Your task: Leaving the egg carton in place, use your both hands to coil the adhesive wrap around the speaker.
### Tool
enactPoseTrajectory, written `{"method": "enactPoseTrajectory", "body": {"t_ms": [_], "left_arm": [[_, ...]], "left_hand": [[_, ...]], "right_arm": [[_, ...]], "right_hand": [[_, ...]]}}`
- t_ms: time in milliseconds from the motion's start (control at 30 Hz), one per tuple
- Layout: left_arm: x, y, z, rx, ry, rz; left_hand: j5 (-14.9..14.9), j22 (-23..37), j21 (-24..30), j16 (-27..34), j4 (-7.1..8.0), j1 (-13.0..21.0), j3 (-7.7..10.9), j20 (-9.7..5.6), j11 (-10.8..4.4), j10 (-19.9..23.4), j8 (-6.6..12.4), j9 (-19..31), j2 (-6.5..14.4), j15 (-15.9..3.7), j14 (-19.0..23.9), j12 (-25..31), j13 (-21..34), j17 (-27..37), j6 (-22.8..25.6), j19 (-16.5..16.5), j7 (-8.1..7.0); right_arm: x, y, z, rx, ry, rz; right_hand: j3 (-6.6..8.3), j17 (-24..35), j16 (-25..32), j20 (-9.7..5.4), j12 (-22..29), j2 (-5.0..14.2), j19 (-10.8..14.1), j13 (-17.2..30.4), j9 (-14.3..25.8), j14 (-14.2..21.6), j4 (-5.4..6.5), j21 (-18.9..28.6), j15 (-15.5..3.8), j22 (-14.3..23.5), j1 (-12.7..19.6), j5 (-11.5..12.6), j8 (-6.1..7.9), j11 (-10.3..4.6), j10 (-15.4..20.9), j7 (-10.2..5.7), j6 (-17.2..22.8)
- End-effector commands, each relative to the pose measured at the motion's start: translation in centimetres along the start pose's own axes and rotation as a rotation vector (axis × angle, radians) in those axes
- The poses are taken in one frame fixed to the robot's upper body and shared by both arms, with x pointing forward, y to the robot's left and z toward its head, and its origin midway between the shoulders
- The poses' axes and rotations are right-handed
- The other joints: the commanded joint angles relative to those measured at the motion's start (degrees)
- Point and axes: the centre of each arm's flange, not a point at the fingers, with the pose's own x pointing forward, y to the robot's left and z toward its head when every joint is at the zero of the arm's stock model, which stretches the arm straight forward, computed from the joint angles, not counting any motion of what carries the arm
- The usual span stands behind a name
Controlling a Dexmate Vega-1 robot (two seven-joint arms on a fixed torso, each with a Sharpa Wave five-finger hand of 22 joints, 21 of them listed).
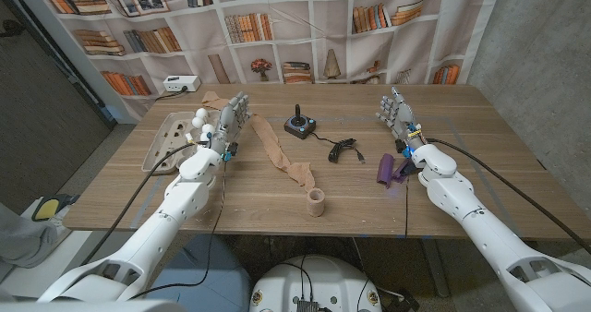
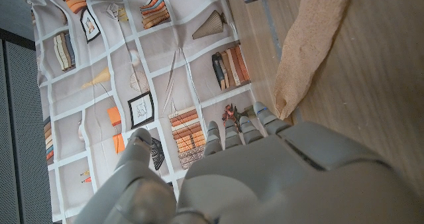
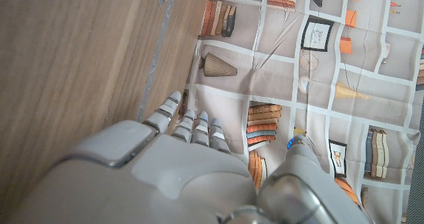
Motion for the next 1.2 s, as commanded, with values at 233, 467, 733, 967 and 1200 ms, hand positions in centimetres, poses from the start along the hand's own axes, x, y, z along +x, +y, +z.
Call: {"method": "enactPoseTrajectory", "body": {"t_ms": [233,467,733,967,1200], "left_arm": [[-0.9,0.6,0.2,0.003,-0.009,0.015],[-1.2,0.7,0.3,-0.006,-0.023,0.023],[-1.6,1.2,-0.2,0.013,-0.014,0.023],[-1.9,1.2,0.4,0.004,-0.032,0.011],[-2.5,1.4,0.6,0.005,-0.041,0.024]], "left_hand": [[0.3,0.2,-0.5,0.5,-0.02,0.8,0.22,0.30,0.58,0.2,0.46,0.2,0.0,-0.12,-0.7,0.4,0.3,0.1,0.4,0.1,-0.36],[0.3,0.2,-0.7,0.6,-0.02,0.8,0.18,0.32,0.62,0.3,0.52,0.2,0.1,-0.17,-0.6,0.4,0.3,0.1,0.6,0.1,-0.29],[0.3,0.2,-0.9,0.6,-0.03,0.9,0.14,0.24,0.48,0.4,0.73,0.2,0.1,-0.16,-0.7,0.5,0.3,0.1,1.1,0.2,-0.14],[0.3,0.2,-1.2,0.6,-0.02,0.9,0.09,0.32,0.56,0.7,0.75,0.2,0.2,-0.15,-0.7,0.6,0.3,0.1,1.3,0.3,-0.10],[0.3,0.2,-1.4,0.6,-0.02,0.9,0.06,0.23,0.53,0.7,0.76,0.2,0.2,-0.12,-0.7,0.6,0.3,0.1,1.3,0.3,-0.07]], "right_arm": [[-0.1,0.5,-0.1,0.005,0.006,0.003],[-0.2,0.9,0.0,-0.022,0.007,0.010],[0.0,1.7,0.7,-0.101,-0.006,0.062],[0.1,2.3,1.1,-0.139,0.006,0.089],[0.4,2.4,1.8,-0.190,-0.013,0.087]], "right_hand": [[0.18,0.2,0.3,-0.02,0.2,0.02,0.6,0.1,0.1,-0.5,-0.17,-0.2,-0.08,0.3,0.6,0.3,0.32,0.51,0.0,0.45,0.0],[0.27,0.2,0.2,-0.03,0.2,0.14,0.5,0.1,0.1,-0.6,-0.35,-0.4,-0.07,0.3,0.9,0.3,0.30,0.56,-0.1,0.47,-0.1],[1.51,0.0,-0.2,0.39,0.7,0.35,-0.7,0.2,0.1,-1.8,-2.73,-1.4,0.22,0.3,4.9,0.4,0.50,1.18,0.8,0.90,-1.0],[2.22,-0.1,-0.4,0.25,0.5,0.34,-1.5,0.2,0.1,-2.8,-3.98,-1.9,0.40,0.3,7.5,0.4,0.47,1.62,0.4,1.12,-1.9],[3.24,-0.4,1.9,-1.38,1.5,-0.82,9.8,0.4,0.1,5.0,-4.56,1.0,0.03,0.5,14.7,0.2,1.02,2.06,3.2,2.21,-0.7]]}}
